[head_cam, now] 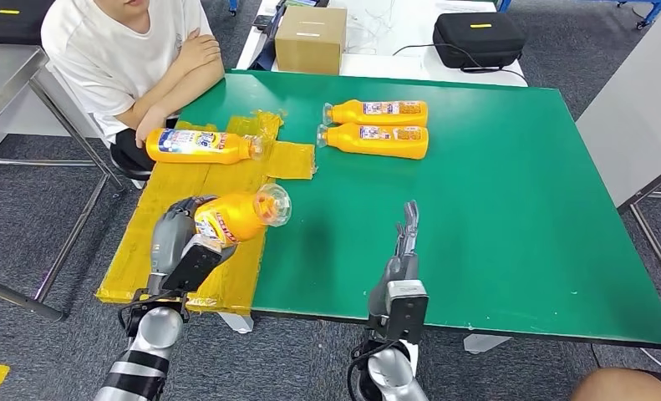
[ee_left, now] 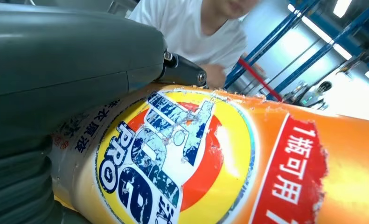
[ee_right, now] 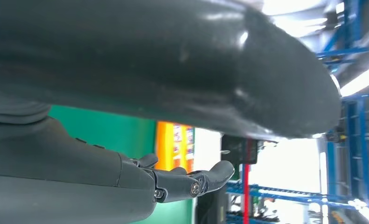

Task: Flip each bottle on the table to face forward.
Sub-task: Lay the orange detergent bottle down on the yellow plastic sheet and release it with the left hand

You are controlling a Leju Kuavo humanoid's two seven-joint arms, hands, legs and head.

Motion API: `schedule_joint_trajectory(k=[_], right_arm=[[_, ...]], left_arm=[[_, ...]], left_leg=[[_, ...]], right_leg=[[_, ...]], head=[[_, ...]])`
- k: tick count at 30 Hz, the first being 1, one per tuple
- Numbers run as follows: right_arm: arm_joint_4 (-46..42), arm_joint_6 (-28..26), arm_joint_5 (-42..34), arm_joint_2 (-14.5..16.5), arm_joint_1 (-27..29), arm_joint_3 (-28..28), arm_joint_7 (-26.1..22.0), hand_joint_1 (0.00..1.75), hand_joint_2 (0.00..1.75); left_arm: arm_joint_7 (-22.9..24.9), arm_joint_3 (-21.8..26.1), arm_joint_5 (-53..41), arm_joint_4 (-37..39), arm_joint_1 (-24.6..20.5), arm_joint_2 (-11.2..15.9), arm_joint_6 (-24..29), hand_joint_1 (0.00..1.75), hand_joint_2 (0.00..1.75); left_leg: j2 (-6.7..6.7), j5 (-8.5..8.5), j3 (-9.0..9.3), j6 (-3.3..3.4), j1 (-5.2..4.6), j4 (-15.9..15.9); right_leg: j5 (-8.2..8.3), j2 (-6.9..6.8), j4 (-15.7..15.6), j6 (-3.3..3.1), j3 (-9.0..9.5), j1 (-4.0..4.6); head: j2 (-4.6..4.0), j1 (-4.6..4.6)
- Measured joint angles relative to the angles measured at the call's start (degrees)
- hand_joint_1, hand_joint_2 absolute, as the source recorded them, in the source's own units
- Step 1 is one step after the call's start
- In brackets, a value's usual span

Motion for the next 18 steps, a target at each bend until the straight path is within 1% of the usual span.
schedule_joint_trajectory(k=[3,5,10,15,18], right_arm=[[-1.8,2.7,0.0,0.0,1.2,-0.4,0.0,0.0,0.0],[-2.6,3.5,0.1,0.0,2.0,-0.5,0.0,0.0,0.0],[-3.5,4.1,0.1,0.0,2.9,-0.7,0.0,0.0,0.0],[-3.4,6.8,0.2,-0.2,3.9,-1.2,0.0,0.0,0.0],[-2.7,8.0,0.6,-0.2,4.5,-2.0,0.0,0.0,0.0]], left_arm=[[1.4,1.1,-2.8,5.6,-3.0,0.8,1.0,1.75,1.75],[2.3,1.7,-5.0,8.8,-4.7,1.6,1.9,1.75,1.75],[3.2,2.1,-7.8,13.3,-6.6,2.6,3.0,1.75,1.75],[8.3,1.7,-22.3,19.2,-8.3,5.0,5.8,1.75,1.75],[9.1,1.5,-27.2,23.7,-8.8,6.4,7.0,1.75,1.75]], left_leg=[[-0.01,0.0,0.0,0.0,0.01,0.0],[0.0,0.01,0.01,0.0,0.01,0.0],[0.01,0.02,0.01,-0.01,0.02,0.0],[0.01,0.01,0.0,-0.01,0.01,0.0],[0.02,0.01,0.0,-0.02,0.02,0.0]], right_leg=[[0.0,0.0,0.0,0.0,0.01,0.01],[0.01,0.01,0.0,0.0,0.0,0.01],[0.0,0.01,0.0,0.0,0.01,0.01],[0.0,0.01,0.0,0.0,0.01,0.0],[-0.01,0.01,0.0,-0.01,-0.01,0.01]], head=[[0.0,0.0],[0.0,-0.02],[0.0,-0.02],[0.0,-0.01],[0.0,-0.02]])
